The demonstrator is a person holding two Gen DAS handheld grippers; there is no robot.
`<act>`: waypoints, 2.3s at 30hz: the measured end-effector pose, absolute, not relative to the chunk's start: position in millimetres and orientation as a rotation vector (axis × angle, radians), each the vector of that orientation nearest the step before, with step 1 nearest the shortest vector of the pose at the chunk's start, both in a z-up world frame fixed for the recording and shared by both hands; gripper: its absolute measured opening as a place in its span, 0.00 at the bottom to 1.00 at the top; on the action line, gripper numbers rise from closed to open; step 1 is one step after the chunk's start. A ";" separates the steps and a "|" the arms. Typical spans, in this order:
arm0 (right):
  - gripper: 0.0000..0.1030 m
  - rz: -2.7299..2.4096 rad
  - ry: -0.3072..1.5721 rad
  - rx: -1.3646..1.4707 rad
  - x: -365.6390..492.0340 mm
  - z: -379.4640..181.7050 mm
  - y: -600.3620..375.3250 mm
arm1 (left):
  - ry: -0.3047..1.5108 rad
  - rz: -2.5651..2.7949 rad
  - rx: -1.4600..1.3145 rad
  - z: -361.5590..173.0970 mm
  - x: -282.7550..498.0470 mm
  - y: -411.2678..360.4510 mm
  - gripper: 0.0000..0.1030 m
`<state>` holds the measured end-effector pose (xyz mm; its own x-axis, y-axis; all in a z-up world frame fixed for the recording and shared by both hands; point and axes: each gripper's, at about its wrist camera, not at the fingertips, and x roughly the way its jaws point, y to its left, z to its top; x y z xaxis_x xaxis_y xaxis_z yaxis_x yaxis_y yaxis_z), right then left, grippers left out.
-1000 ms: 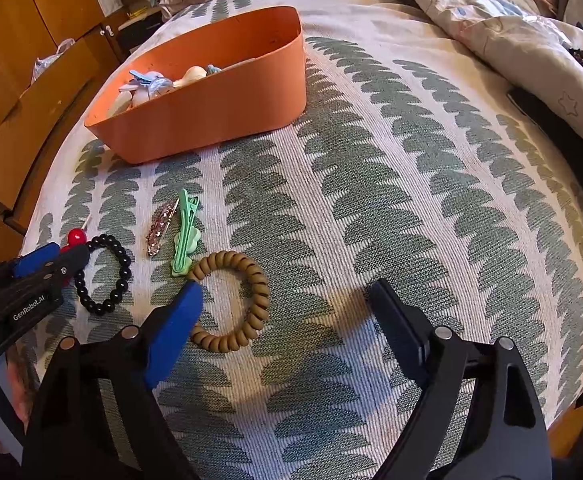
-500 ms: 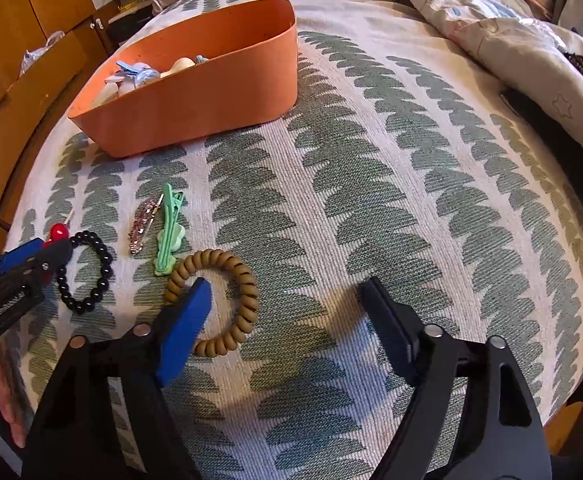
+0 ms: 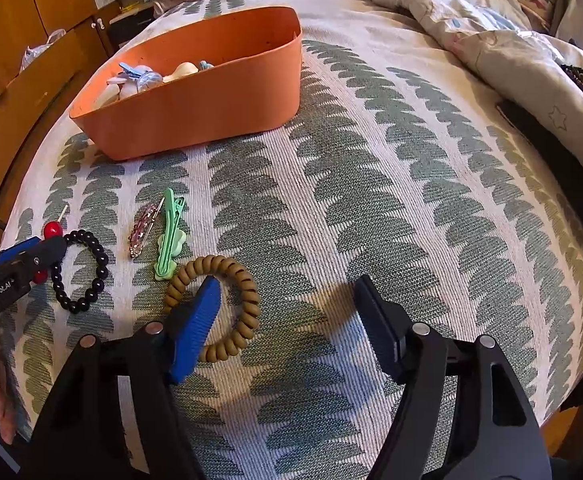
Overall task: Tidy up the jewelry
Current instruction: 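Close the left tool on the red cherry clip while the right tool grips the brown bead bracelet, then lift both held items and carry them over the orange basket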
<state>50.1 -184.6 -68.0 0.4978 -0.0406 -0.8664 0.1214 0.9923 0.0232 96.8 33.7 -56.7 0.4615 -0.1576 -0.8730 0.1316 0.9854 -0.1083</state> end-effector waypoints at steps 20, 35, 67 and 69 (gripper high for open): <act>0.39 -0.108 1.064 0.052 50.8 -69.0 -177.7 | 1.073 -0.153 -0.017 -57.7 97.9 35.5 0.40; 0.10 -0.056 1.081 0.058 52.0 -69.8 -171.3 | 1.072 -0.158 -0.051 -60.0 100.6 45.6 0.28; 0.10 -0.013 0.941 0.114 41.2 -26.3 -178.3 | 0.936 -0.176 -0.018 -17.7 89.3 32.0 0.27; 0.10 -0.006 0.930 0.120 40.5 -22.3 -178.1 | 0.925 -0.177 -0.010 -14.7 87.9 29.7 0.27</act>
